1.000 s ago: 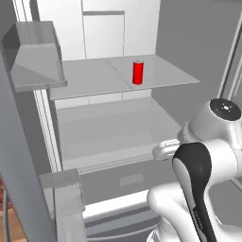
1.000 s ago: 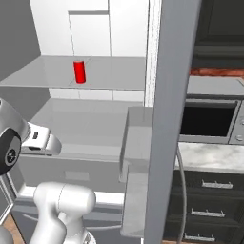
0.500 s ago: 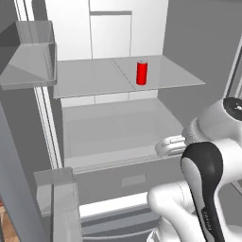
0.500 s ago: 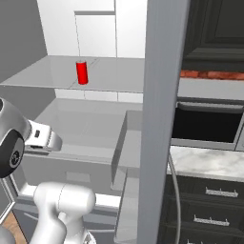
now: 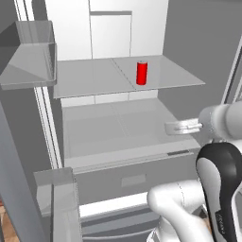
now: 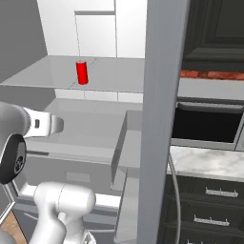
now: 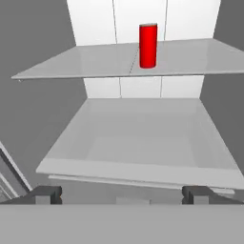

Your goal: Open the fridge, grab two sodas, and place both sodas inside the bowl with ice on the dining counter.

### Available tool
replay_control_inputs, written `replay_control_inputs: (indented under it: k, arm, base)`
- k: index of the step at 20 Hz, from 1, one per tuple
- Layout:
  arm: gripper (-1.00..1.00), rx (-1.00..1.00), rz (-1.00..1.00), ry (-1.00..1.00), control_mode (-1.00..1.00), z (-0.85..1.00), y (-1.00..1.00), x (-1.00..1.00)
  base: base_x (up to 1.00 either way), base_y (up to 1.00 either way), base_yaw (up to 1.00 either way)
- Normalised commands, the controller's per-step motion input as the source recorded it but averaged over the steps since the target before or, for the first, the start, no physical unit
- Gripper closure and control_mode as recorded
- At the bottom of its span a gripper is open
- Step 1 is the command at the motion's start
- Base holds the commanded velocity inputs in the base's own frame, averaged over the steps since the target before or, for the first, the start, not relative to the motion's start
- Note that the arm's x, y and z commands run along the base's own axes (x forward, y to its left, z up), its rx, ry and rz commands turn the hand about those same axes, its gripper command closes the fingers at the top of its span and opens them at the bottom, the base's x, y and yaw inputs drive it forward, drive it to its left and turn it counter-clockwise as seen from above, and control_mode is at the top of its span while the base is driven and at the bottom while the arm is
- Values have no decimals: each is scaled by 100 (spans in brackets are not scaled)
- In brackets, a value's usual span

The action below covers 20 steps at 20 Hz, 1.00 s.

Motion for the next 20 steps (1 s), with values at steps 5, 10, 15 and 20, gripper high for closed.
replay_control_inputs:
  k: [5, 10, 15, 20]
  arm:
    - [-100, 1, -8, -31, -100, 40, 1, 17]
    - [-100, 0, -8, -21, -100, 41, 5, 29]
    - [-100, 0, -1, -8, -100, 37, 0, 42]
    - [-100, 0, 0, -2, -100, 32, 0, 46]
  base:
    - [0, 0, 0]
    - [0, 0, 0]
    - [0, 0, 0]
    - [0, 0, 0]
